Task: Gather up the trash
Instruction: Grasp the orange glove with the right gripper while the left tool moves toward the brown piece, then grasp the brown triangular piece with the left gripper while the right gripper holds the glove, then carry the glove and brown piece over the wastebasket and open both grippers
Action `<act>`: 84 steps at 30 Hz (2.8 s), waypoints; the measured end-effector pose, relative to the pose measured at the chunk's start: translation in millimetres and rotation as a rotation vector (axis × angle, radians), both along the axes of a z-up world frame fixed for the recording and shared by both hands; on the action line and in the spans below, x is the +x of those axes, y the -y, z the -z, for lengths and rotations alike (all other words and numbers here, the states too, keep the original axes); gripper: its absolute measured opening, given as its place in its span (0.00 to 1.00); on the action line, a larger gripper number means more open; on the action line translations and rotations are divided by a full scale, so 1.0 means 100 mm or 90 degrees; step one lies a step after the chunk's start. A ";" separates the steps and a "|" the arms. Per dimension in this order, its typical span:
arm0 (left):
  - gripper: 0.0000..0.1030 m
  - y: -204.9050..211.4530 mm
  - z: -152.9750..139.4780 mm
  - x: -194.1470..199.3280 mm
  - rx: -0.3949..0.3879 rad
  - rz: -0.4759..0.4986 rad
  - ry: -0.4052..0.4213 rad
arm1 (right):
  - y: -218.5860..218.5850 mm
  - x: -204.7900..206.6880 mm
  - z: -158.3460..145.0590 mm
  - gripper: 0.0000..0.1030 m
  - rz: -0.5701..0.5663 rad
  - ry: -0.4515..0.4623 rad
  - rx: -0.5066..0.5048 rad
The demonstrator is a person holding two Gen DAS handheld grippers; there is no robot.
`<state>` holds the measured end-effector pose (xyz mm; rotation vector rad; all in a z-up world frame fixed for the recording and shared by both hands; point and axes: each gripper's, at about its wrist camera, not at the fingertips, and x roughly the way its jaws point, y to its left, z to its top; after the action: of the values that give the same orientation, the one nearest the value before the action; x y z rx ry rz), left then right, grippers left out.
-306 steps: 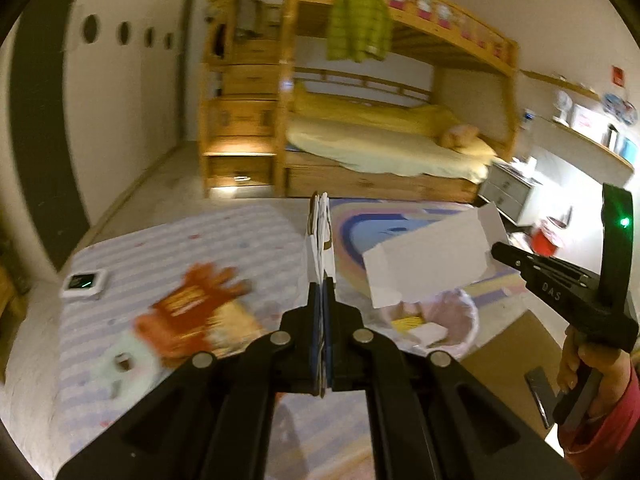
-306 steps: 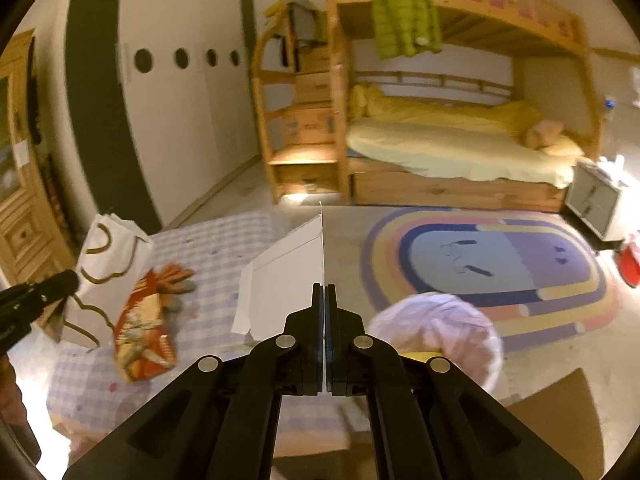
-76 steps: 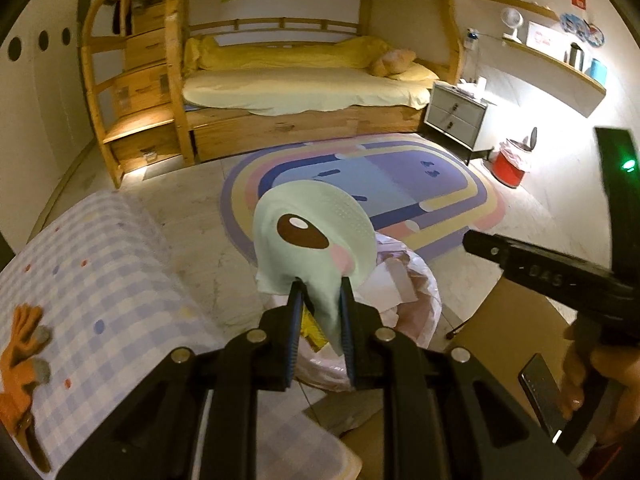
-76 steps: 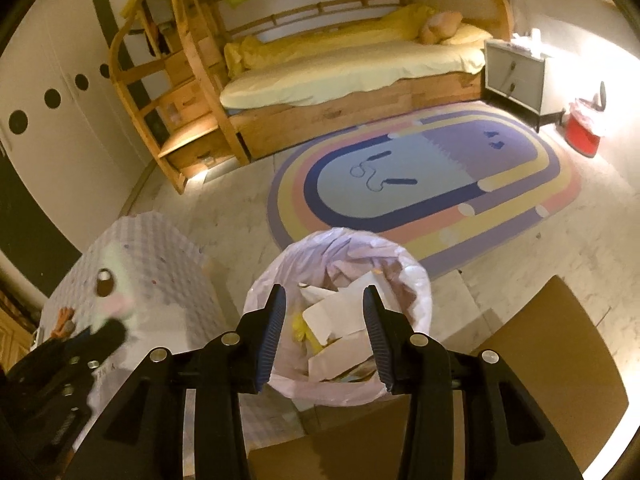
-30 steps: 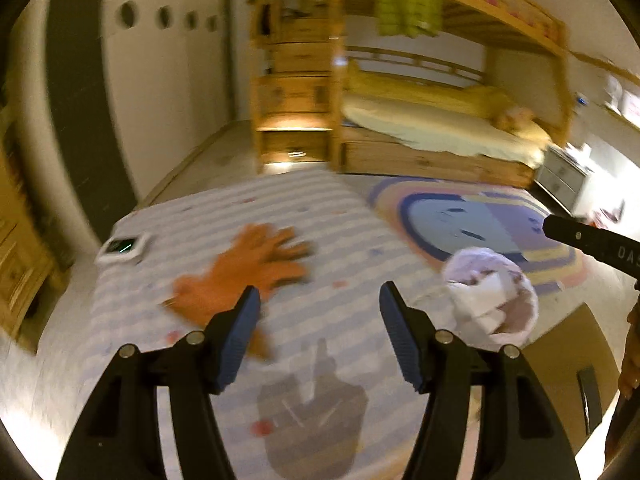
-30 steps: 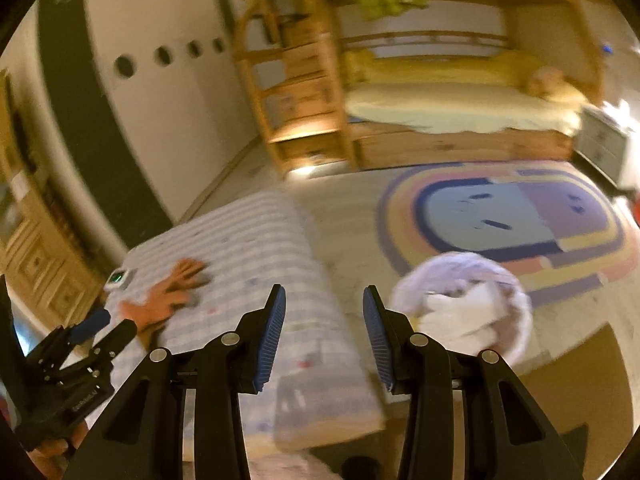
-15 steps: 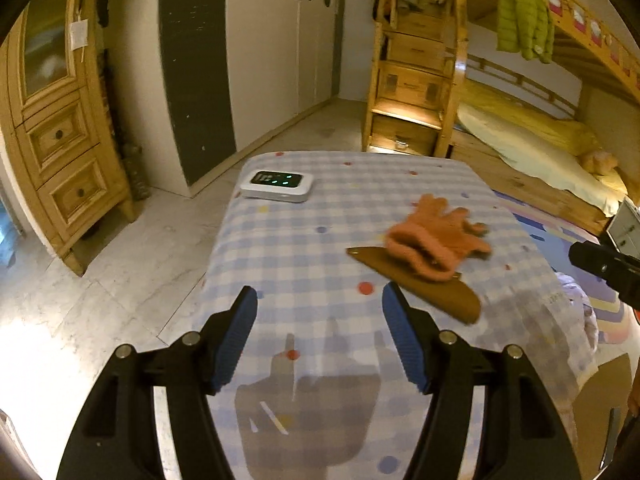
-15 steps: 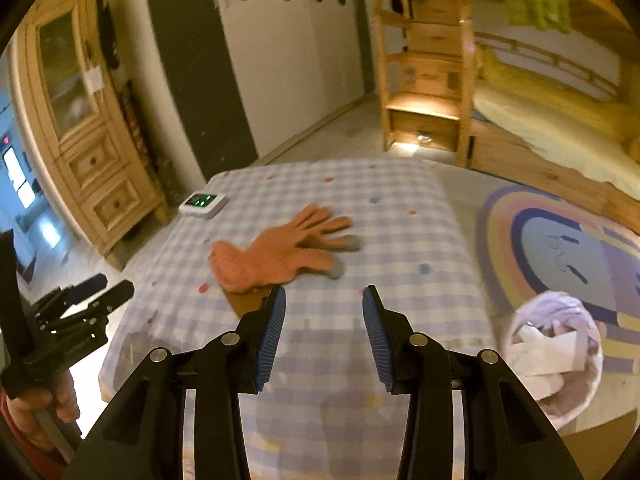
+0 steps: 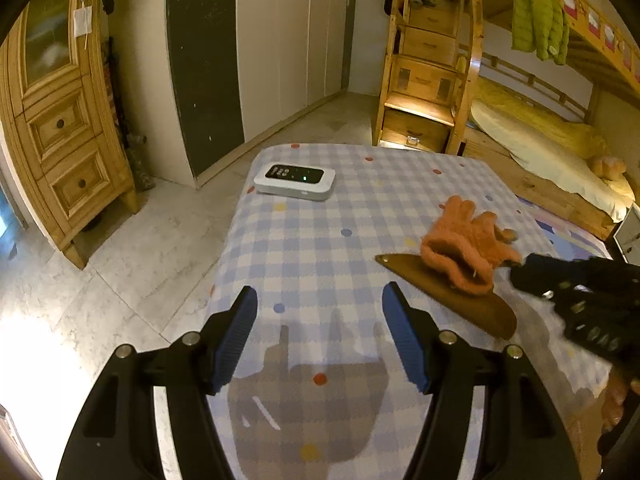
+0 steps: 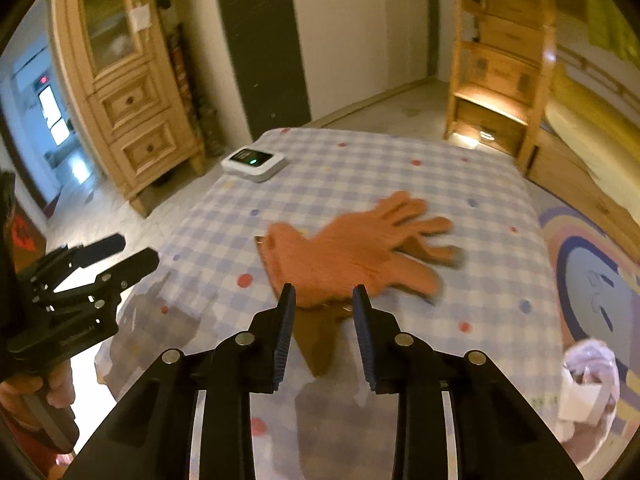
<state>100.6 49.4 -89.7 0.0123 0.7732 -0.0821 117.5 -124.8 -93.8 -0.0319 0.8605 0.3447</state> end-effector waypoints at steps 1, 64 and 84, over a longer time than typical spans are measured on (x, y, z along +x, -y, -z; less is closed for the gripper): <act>0.61 0.00 0.01 0.01 -0.001 -0.001 -0.002 | -0.03 0.02 0.03 0.32 -0.005 -0.002 -0.003; 0.71 0.93 0.49 0.27 0.003 0.014 -0.111 | 1.26 -0.82 -0.54 0.06 0.209 0.075 0.076; 0.52 1.10 0.02 -0.20 -0.056 0.132 -0.040 | 1.53 -0.95 -0.63 0.06 0.235 0.090 0.118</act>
<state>81.0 -60.3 -91.3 0.0070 0.8287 -0.3149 22.3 -277.6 -31.3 0.2695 0.6746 0.0725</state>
